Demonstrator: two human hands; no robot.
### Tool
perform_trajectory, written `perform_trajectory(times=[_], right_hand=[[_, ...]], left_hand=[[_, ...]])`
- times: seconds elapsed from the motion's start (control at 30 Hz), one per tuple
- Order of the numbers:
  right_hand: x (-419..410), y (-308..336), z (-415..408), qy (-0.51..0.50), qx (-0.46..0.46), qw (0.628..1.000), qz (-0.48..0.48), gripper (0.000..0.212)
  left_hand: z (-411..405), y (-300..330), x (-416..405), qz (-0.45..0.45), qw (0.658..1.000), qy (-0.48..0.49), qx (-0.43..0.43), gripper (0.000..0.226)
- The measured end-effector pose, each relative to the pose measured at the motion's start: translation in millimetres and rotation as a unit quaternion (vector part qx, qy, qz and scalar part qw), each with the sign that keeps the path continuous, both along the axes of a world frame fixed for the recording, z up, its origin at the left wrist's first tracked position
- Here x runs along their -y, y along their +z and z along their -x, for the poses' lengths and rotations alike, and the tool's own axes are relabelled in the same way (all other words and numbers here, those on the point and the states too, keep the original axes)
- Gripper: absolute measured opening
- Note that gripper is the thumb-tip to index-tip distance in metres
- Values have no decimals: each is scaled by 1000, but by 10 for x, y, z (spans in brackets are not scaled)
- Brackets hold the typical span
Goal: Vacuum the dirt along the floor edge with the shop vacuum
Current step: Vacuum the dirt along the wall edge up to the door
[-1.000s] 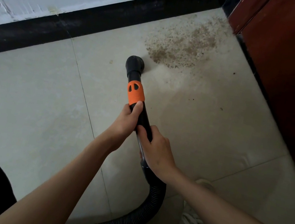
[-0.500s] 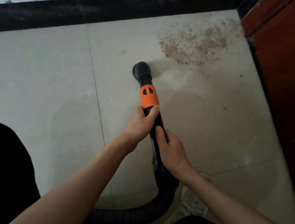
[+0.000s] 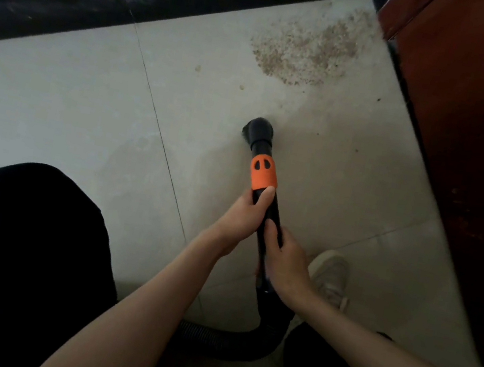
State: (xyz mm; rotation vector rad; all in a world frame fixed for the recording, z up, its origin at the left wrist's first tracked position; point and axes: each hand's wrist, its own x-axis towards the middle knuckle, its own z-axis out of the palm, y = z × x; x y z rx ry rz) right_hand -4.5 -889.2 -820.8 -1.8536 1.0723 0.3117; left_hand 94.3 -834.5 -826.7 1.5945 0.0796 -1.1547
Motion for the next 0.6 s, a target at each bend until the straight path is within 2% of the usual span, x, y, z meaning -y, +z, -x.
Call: perform_trajectory(times=[0.2,0.4,0.53,0.6], right_hand=[[18,66,163,-63,7,998,-13,46],[323,-35,30,-177,28,983,42,42],[471,-141,-42,-243,41,967,58,43],[527,-189,-100,-256,51,964,48,42]], left_hand=[[114,-13,155,7,997,-65,-39,34],[-73,-1,775,-7,983,-186,-4,42],[-110,-84,1072,-12,966,-259,9,33],[-142,-137,1152,-20,964,-263,14,33]])
